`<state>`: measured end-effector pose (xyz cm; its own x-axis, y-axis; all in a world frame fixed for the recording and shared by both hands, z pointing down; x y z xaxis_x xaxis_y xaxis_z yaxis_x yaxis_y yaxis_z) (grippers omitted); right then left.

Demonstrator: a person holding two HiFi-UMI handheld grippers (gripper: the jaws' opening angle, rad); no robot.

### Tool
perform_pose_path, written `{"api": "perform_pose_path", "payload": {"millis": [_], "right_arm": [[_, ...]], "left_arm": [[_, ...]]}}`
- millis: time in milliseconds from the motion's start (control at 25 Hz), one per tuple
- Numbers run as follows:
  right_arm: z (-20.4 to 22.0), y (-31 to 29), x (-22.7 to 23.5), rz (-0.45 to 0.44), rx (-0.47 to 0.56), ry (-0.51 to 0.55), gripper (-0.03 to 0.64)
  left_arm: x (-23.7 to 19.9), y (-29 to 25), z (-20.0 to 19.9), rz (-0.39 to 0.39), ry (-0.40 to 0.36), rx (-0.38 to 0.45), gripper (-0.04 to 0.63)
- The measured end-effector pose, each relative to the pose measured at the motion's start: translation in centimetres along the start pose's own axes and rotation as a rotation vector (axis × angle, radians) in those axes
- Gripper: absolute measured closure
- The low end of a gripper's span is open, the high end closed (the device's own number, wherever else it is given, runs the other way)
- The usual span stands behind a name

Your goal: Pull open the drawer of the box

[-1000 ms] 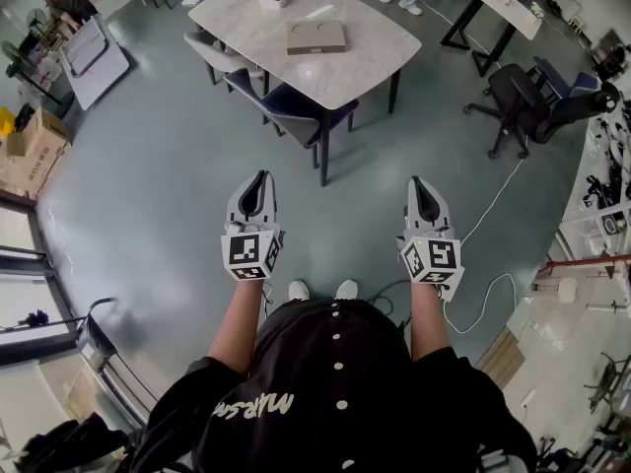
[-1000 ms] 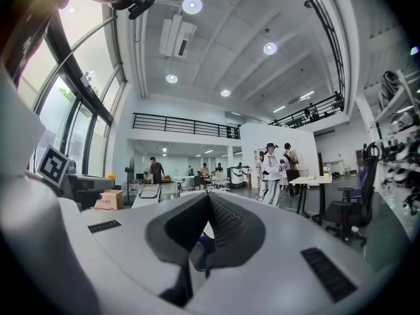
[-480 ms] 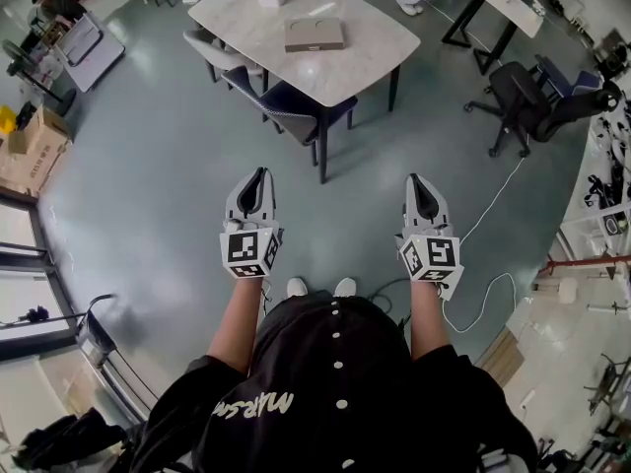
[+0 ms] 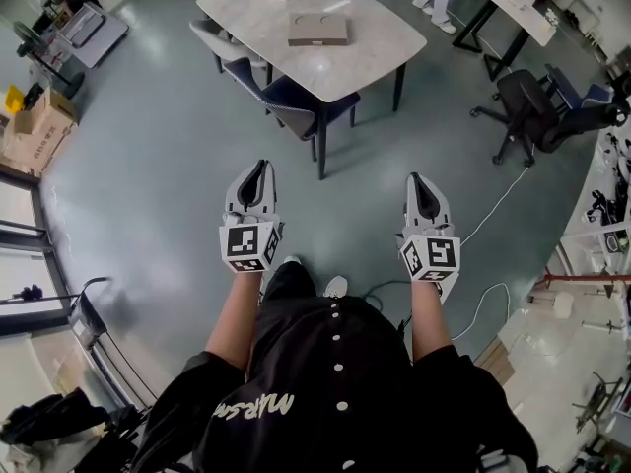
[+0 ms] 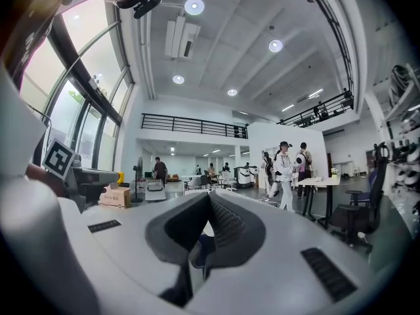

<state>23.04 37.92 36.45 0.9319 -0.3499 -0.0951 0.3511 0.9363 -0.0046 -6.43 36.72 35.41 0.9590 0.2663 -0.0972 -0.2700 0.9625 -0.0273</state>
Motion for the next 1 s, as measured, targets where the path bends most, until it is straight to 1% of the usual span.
{"api": "perform_pose_path", "payload": {"millis": [240,520,840,1000], "right_arm": [[0.6,-1.5,0.7,-0.012,-0.002,-0.004,0.620],[1.0,-5.6,1.6,-0.015,-0.006,0.001,0.620],[1.3,-13.0,2.7,-0.016,-0.018,0.006,0.620],[0.6,-17.2,3.4,-0.009,-0.015,0.012,0.620]], "left_arm": [[0.3,-1.5,0.2,0.005,0.003,0.005,0.566],[-1.0,-5.6,0.4,0.008,0.000,0.010,0.566],[-4.2,-12.4,0.0,0.012,0.000,0.013,0.566],[-6.1,-16.1,-0.6,0.018,-0.002,0.013,0.566]]}}
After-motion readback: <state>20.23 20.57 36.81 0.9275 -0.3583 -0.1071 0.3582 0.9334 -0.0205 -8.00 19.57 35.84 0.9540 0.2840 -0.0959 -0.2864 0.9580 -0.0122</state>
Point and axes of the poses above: the fingertips, and each gripper's own axes: y backward along the fingers, x to its right, z out of its underside, the point moved 1 cm from there along y, backward along the fingers, and after that the axes turned 6 degrees about y, right-handed, at the moved point
